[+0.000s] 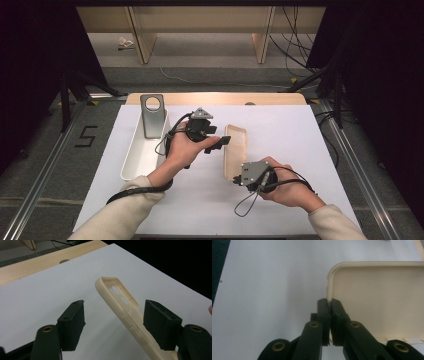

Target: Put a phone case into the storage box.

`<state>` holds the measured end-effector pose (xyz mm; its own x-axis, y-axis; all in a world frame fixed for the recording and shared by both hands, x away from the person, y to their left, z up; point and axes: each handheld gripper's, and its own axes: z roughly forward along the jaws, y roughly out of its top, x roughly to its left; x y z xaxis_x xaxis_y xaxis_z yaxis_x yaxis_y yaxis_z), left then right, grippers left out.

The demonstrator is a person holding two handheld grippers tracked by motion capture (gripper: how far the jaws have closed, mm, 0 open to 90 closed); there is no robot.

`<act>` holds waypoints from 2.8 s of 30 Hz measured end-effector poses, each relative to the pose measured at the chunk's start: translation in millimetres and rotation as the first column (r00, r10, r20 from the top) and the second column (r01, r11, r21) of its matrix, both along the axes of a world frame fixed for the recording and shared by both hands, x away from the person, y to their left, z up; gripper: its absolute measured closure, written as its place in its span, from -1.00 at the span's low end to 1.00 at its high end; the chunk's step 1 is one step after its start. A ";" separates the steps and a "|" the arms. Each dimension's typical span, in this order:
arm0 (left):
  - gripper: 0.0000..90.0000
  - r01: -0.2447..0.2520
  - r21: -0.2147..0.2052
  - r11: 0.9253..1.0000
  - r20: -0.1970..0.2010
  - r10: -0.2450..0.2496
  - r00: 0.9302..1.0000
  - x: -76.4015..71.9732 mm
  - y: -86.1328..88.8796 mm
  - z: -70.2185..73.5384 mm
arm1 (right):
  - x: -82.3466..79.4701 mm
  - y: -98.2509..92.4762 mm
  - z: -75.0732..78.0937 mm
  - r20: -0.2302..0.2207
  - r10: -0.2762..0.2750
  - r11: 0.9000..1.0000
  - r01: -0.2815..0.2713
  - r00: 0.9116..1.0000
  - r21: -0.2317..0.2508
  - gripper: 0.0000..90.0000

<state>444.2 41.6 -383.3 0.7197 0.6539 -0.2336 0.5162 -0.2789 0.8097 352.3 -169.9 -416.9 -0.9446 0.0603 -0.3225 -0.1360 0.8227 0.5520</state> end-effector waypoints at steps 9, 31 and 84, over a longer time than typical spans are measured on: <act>0.11 -0.024 0.019 1.000 -0.068 0.025 0.997 13.2 -10.2 -1.2 | -2.2 0.9 -0.2 -0.008 0.000 1.000 0.000 1.000 -0.009 0.96; 0.84 -0.017 -0.159 0.987 -0.129 -0.004 0.992 2.0 -14.5 8.7 | 2.0 3.5 -10.6 -0.001 -0.025 0.998 0.025 1.000 -0.058 0.95; 0.86 -0.120 -0.143 0.982 0.166 0.144 0.976 -8.8 74.7 44.1 | 14.7 -54.8 1.7 -0.163 -0.424 0.806 0.453 0.891 0.382 -0.61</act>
<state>435.3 116.2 -339.2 0.6662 0.7179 -0.2019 0.3887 -0.1032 0.9156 367.0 -224.7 -415.2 -0.8045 0.5825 -0.1162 0.2350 0.4918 0.8384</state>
